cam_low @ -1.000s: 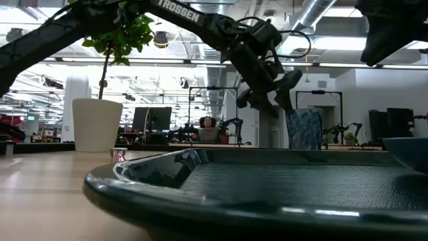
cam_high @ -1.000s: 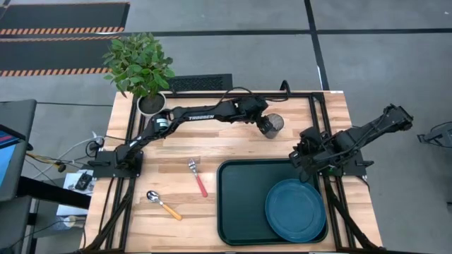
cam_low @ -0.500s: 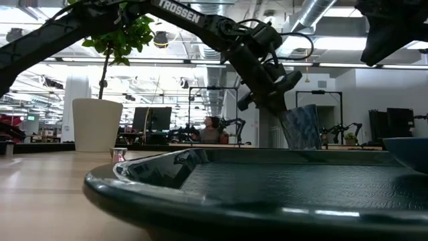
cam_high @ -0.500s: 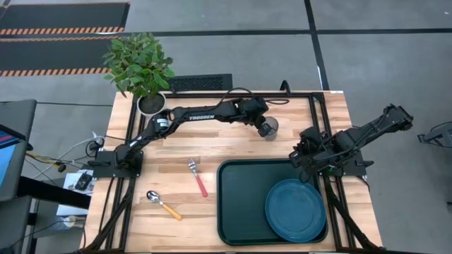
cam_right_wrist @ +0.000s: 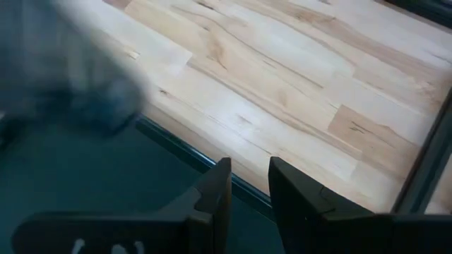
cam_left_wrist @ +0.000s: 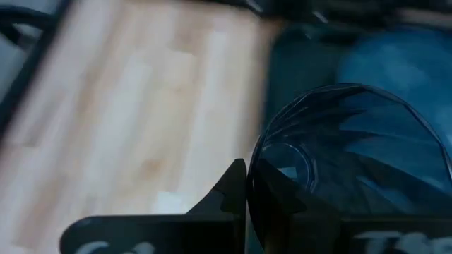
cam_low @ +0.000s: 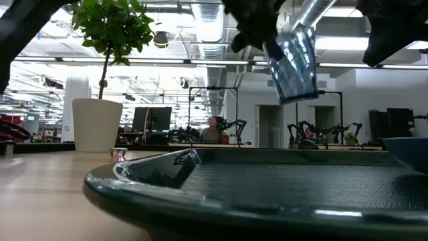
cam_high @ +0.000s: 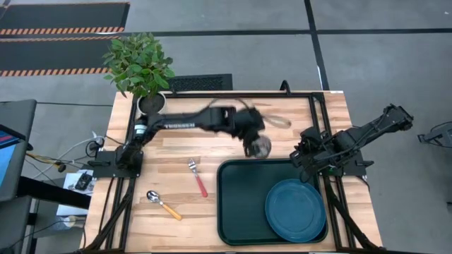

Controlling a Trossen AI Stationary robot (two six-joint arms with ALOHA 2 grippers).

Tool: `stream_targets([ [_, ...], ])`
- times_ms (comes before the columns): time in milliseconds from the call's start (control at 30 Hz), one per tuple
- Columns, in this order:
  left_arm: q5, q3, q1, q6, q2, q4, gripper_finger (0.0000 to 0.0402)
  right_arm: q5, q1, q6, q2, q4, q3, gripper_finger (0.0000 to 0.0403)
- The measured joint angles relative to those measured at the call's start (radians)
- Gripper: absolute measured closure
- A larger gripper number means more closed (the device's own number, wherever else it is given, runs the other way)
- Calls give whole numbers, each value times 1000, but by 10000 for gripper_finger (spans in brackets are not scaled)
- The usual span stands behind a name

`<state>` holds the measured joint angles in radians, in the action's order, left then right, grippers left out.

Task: Pick and place plate/cup/fork/spoon on tray
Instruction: Put the dark blue glass on the black tray

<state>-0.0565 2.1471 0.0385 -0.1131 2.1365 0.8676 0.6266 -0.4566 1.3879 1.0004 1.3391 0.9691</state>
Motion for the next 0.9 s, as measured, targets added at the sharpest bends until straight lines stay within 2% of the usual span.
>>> stream_targets([
  [233, -31, -3, -105, 5, 91, -57, 401, -11, 0, 0, 0, 0, 0, 282],
  [567, -44, -39, -61, -30, 125, -97, 401, -29, -1, 2, 0, -7, 0, 282],
  [900, 41, -41, -52, -58, 185, -124, 401, -29, -1, 0, 0, -8, 0, 282],
])
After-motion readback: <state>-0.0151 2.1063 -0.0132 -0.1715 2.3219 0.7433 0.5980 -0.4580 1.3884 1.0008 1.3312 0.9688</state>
